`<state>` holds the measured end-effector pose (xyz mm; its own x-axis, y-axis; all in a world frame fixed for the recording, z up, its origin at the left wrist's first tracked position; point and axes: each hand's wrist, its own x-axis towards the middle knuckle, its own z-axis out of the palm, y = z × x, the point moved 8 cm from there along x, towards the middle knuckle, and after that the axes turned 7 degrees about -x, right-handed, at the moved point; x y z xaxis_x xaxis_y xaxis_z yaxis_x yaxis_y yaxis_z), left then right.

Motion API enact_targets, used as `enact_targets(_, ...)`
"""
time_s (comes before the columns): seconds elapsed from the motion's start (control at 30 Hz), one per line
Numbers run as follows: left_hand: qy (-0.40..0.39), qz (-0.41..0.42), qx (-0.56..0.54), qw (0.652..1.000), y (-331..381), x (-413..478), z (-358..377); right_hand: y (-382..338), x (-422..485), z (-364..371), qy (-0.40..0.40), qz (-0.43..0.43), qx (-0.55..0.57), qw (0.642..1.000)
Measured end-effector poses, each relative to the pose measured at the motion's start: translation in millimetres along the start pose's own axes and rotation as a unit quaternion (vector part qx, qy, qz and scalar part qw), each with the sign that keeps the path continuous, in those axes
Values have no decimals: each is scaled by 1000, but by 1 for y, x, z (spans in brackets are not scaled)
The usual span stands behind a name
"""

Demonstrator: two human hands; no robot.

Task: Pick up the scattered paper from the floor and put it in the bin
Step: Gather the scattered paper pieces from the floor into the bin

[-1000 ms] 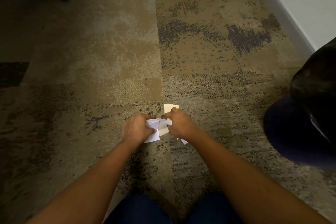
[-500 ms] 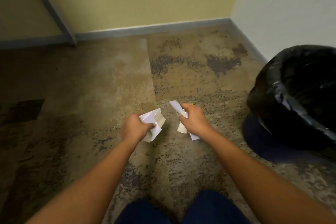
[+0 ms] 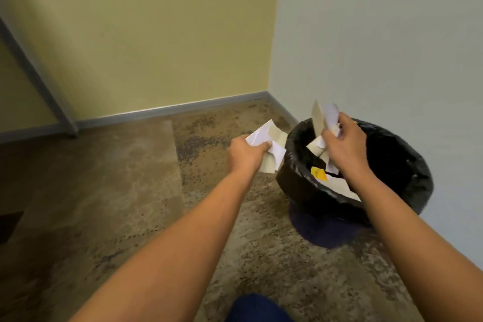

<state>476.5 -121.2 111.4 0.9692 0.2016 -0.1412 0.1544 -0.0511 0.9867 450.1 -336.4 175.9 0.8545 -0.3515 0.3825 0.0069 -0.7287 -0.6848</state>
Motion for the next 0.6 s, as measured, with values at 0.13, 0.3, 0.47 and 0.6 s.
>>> enact_targets(0.13, -38, -12, -50, 998, 13, -15, 53, 66, -1, -28, 16, 78, -19, 997)
enact_targets(0.3, -179, -53, -5, 982, 9, -37, 120, 121, -20, -22, -68, 125, -104, 984)
enact_targets(0.47, -244, 15, 159, 957, -3, -44, 141, 123, -26, -20, -39, 102, -118, 987)
enact_targets(0.6, -245, 126, 284, 918, -5, -44, 145, 121, -29, -14, -21, 110, -150, 982)
